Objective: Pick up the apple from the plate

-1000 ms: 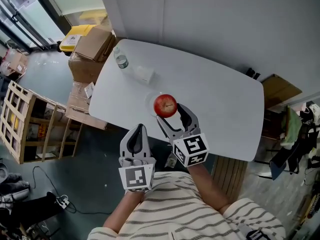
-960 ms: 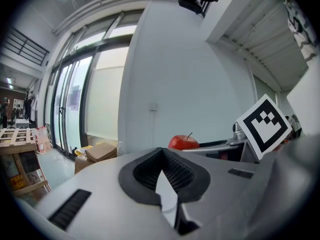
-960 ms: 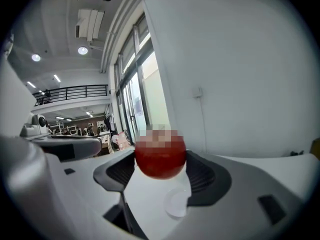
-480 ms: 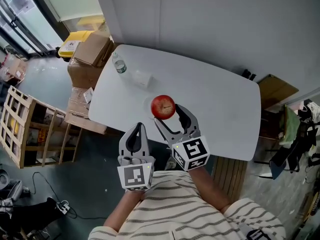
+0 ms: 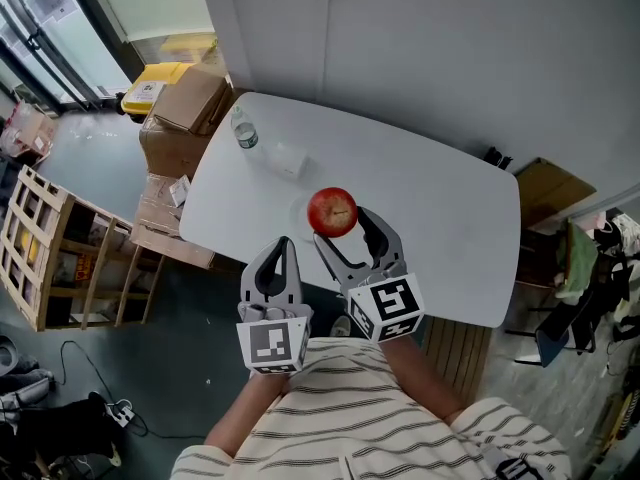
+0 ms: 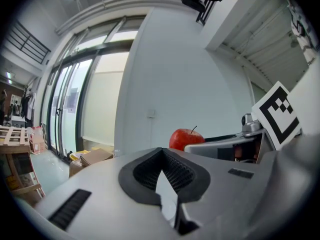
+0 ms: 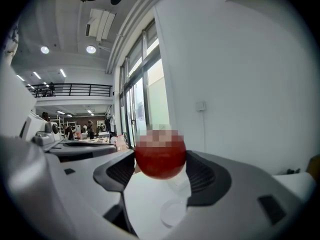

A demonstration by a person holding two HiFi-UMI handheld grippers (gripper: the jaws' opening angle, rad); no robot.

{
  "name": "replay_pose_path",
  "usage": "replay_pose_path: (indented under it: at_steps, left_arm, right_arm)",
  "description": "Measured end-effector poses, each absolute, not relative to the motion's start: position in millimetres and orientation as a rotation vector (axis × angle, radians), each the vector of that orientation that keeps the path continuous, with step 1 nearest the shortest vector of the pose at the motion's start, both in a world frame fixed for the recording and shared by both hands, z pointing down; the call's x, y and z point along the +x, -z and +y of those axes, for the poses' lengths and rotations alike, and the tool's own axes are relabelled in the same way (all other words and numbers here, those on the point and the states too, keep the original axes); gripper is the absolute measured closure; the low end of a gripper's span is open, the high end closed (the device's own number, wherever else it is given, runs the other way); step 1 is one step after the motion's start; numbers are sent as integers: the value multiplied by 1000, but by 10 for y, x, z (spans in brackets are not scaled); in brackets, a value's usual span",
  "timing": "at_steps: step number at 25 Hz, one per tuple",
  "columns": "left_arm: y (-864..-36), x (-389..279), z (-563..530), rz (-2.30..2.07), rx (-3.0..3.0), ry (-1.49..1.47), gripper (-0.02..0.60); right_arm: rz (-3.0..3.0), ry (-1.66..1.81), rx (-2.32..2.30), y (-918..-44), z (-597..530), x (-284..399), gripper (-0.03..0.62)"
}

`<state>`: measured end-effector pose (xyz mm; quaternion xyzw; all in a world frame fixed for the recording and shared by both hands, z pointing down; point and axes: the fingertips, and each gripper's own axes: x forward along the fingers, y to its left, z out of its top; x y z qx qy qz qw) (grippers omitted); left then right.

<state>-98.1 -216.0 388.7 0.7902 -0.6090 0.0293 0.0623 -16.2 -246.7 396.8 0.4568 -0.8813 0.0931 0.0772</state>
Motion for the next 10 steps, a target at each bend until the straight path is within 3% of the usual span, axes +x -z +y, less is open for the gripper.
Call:
replay_pose_path:
  at_steps: [10]
  left_arm:
    - [-3852,-1016,-2196,-1845,2392,-86,577]
  right_arm:
    - [-2640,-256,1374,-3935,-2470,-185,266]
